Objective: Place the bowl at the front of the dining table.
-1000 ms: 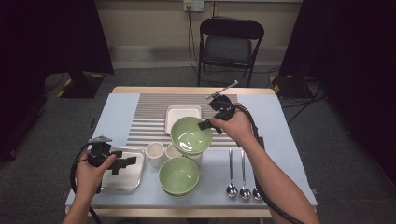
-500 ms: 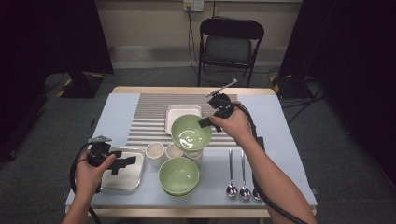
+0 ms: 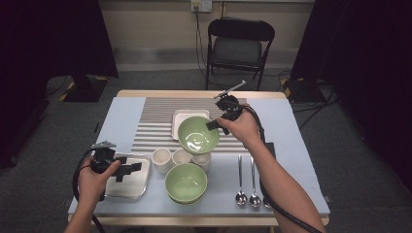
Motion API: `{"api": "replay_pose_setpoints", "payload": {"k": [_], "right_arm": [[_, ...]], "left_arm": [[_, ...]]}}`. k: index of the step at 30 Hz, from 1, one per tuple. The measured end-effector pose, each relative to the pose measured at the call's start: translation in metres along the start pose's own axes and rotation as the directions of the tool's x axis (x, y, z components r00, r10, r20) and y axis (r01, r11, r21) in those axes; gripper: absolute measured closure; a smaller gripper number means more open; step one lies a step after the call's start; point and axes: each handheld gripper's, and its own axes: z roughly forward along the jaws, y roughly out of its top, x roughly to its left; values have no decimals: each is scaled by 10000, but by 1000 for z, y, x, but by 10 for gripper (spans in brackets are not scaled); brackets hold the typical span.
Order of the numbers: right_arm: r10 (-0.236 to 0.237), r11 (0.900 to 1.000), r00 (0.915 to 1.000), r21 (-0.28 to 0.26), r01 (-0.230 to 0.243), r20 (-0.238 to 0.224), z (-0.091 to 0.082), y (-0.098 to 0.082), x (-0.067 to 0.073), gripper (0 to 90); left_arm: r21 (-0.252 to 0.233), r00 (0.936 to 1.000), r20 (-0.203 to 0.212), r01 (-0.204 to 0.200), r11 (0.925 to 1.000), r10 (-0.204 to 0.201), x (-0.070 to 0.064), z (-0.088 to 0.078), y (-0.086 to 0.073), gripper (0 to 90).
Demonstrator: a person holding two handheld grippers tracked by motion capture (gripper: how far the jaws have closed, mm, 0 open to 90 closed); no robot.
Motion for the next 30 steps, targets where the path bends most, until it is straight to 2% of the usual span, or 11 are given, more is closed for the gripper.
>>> {"api": "replay_pose_setpoints", "payload": {"k": [6,30], "right_arm": [[123,9999,9999,-33,-123,10,2,2,-2,853],[620,9967,9960,-567,-584,640,6,6,-17,853]], "left_arm": [[18,10000,2,-43,10000,43,0,0,0,198],[95,10000,40,13,10000,-13,0,2,-1,198]]}}
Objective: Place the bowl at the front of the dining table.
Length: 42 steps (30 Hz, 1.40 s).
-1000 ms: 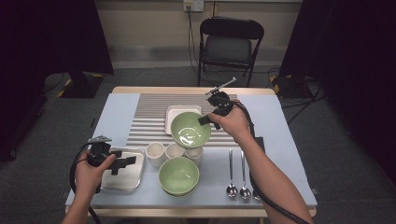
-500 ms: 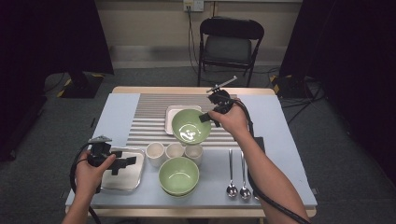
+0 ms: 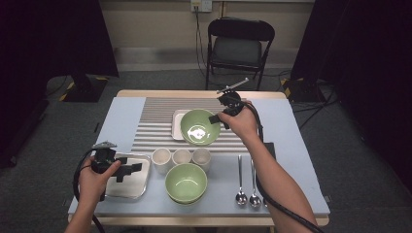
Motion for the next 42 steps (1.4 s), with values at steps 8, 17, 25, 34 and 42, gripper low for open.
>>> {"api": "replay_pose_setpoints", "payload": {"k": [8,17,25,34,42], "right_arm": [[74,10000,10000,18,-74,66,2,2,-5,853],[148,9998,9995,-169,-144,276,8,3,-8,853],[142,9997,9991,-191,-135,394,8,7,-10,853],[286,9993,9982,-265,-272,520,10,10,-13,853],[490,9985,9966,-259,-474,665,12,12,-16,853]], "left_arm": [[17,10000,5,-47,10000,47,1,1,0,198],[-8,10000,46,29,10000,-29,1,0,-1,197],[-24,10000,63,69,10000,-68,1,0,-1,197],[-57,10000,78,53,10000,-52,1,-1,-1,196],[-52,10000,75,46,10000,-46,1,-1,-1,196]]}}
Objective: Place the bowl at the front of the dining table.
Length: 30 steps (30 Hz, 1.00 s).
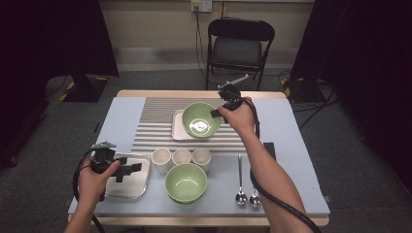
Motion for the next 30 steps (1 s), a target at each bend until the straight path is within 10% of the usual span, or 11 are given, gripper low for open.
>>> {"api": "replay_pose_setpoints", "payload": {"k": [30], "right_arm": [[685,9976,9974,-106,-683,230,14,-2,-15,852]], "left_arm": [[34,10000,9,-46,10000,46,-1,0,0,196]]}}
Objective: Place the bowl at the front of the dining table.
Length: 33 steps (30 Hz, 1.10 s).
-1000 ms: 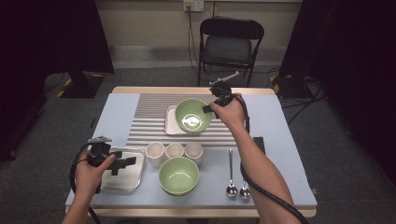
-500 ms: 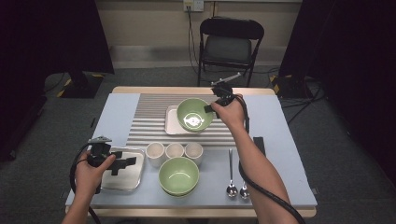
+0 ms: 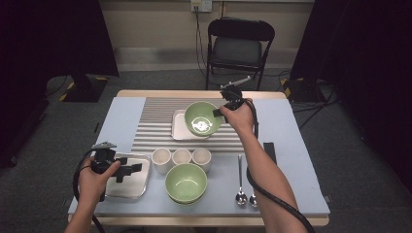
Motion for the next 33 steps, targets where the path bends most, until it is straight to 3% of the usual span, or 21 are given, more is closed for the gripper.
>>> {"api": "replay_pose_setpoints", "payload": {"k": [33], "right_arm": [[294,9993,9986,-225,-285,429,14,-3,-5,853]], "left_arm": [[-19,10000,13,-10,10000,10,1,-1,0,194]]}}
